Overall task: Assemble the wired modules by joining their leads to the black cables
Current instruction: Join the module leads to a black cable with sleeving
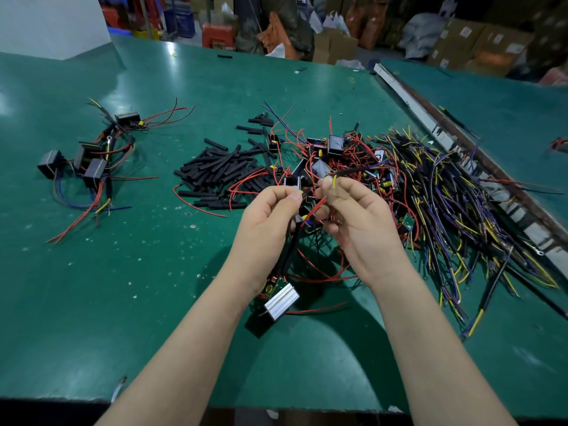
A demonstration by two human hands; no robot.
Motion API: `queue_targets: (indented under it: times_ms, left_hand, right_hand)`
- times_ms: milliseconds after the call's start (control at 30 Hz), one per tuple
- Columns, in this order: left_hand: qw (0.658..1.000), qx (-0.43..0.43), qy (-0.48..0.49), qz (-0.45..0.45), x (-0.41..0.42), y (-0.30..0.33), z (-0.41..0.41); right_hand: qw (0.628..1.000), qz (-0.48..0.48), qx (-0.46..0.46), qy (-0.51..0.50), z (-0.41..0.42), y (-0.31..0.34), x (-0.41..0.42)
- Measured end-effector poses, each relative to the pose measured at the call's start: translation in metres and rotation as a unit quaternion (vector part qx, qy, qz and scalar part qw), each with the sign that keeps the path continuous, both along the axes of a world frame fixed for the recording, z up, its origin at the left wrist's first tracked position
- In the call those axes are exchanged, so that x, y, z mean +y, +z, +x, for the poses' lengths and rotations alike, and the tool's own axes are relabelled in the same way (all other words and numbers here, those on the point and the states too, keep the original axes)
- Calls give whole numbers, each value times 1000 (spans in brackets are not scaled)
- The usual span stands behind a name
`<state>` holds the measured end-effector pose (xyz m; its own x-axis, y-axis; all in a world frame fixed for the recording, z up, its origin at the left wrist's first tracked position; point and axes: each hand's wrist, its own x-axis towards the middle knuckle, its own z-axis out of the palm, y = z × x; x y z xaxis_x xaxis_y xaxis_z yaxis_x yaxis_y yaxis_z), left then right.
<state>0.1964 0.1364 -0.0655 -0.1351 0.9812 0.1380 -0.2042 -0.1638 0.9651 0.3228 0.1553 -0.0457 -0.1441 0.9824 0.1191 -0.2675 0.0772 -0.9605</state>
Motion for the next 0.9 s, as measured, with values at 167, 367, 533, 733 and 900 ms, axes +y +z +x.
queue_targets:
  times_ms: [167, 367, 533, 733, 900]
  left_hand:
    - [998, 50, 11, 34, 0, -2, 0]
    - [998, 37, 26, 46, -2, -1, 0]
    - [997, 33, 35, 56, -2, 0, -2]
    - [996, 33, 49, 70, -1, -1, -1]
    - [994, 60, 48, 77, -1, -1, -1]
  right_hand:
    - [998, 24, -55, -8, -1, 1, -1]
    - [995, 50, -88, -13, -2, -1, -4]
    - [1000, 10, -28, 9, -2, -2, -2]
    - [998, 27, -50, 20, -1, -3, -2]
    - [998, 28, -58, 13, 0, -3, -2]
